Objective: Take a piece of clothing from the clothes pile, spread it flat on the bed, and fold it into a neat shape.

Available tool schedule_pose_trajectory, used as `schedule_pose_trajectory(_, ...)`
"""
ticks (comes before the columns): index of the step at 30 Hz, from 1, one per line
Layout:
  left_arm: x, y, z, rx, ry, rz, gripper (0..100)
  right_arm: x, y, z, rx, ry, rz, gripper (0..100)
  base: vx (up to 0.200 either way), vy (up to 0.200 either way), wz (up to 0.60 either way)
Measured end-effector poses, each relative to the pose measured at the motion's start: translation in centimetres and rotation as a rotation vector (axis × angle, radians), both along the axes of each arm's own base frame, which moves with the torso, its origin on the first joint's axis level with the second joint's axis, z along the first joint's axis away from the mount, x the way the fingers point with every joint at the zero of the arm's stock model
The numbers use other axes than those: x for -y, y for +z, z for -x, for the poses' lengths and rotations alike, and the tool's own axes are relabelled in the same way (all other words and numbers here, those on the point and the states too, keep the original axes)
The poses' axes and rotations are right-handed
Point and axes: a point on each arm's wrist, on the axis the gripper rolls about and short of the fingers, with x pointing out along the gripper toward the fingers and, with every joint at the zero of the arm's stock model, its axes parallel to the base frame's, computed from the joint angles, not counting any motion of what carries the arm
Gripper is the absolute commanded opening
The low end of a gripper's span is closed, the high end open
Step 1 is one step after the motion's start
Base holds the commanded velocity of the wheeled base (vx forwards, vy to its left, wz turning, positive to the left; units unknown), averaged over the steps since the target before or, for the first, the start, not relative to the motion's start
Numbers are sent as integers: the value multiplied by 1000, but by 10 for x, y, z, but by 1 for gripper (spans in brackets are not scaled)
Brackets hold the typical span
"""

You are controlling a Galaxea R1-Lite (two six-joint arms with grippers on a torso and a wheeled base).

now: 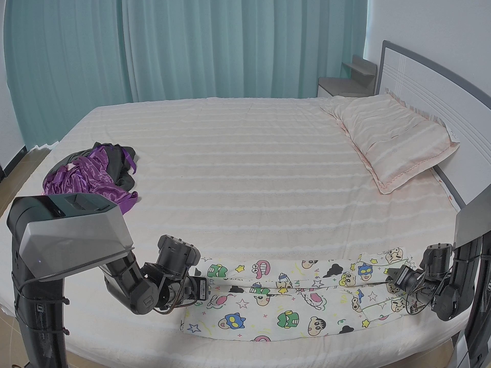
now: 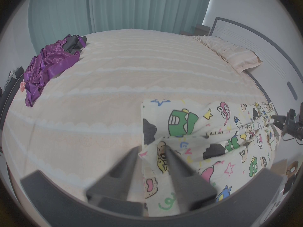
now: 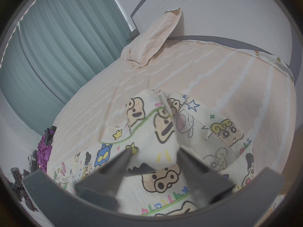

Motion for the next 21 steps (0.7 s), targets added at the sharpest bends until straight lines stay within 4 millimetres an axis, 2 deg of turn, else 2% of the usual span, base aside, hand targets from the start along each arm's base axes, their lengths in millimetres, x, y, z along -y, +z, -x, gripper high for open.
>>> schedule_pose_trajectory(9,-6,4,10,-12,6,0,100,0,2,2,8,-2,7,100,0,0,0)
schedule_pose_trajectory(15,-18,30,19,13,7,53,100,0,10,3,31,-2,9,100,0,0,0)
schedule_pose_trajectory(21,-30,59,27,18,60,234,100,2,23,3,83,-9,10,100,0,0,0)
